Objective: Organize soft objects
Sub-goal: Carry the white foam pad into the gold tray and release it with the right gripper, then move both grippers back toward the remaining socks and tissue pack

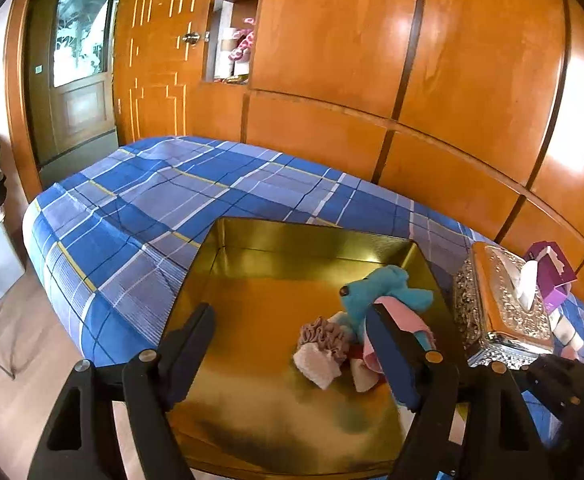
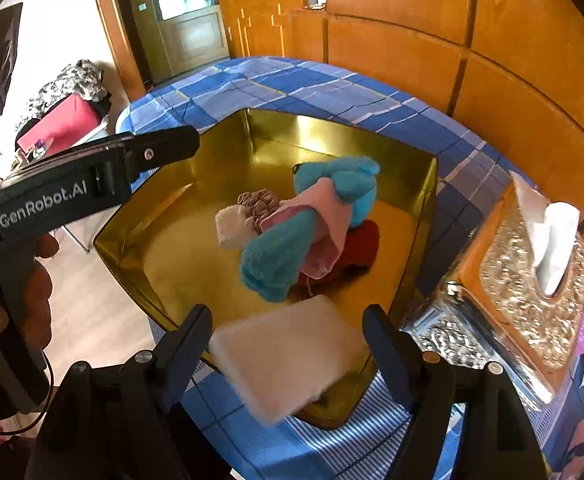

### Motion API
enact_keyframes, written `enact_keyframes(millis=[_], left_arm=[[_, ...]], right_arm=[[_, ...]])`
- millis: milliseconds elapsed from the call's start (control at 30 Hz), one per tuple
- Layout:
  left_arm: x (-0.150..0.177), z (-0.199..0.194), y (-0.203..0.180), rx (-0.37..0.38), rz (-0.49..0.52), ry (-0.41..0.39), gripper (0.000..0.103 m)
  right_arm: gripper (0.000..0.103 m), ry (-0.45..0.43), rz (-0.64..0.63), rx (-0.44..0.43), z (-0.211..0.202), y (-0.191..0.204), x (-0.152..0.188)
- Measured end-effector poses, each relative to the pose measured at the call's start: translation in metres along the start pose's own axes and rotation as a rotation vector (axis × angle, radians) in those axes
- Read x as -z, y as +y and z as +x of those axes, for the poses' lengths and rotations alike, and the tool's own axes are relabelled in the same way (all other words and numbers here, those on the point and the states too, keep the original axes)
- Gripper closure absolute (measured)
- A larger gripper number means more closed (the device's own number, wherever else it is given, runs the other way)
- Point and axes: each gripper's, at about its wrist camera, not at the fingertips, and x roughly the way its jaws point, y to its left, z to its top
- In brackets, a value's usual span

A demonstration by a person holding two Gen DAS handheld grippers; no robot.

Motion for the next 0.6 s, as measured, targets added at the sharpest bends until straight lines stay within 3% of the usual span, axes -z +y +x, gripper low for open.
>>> enact_keyframes(millis=[267, 600], left_arm=[[0.002, -0.012, -0.02, 0.042, 0.053, -0.025, 0.025], [0.01, -0.026, -0.053, 0.126, 0.136, -0.032, 0.025]], right_arm=[[0.024, -0.082, 0.059, 0.041, -0.037, -0.019, 0.013], [0.024, -0.153, 0.19, 0.135, -0.086, -0.075, 0.042]])
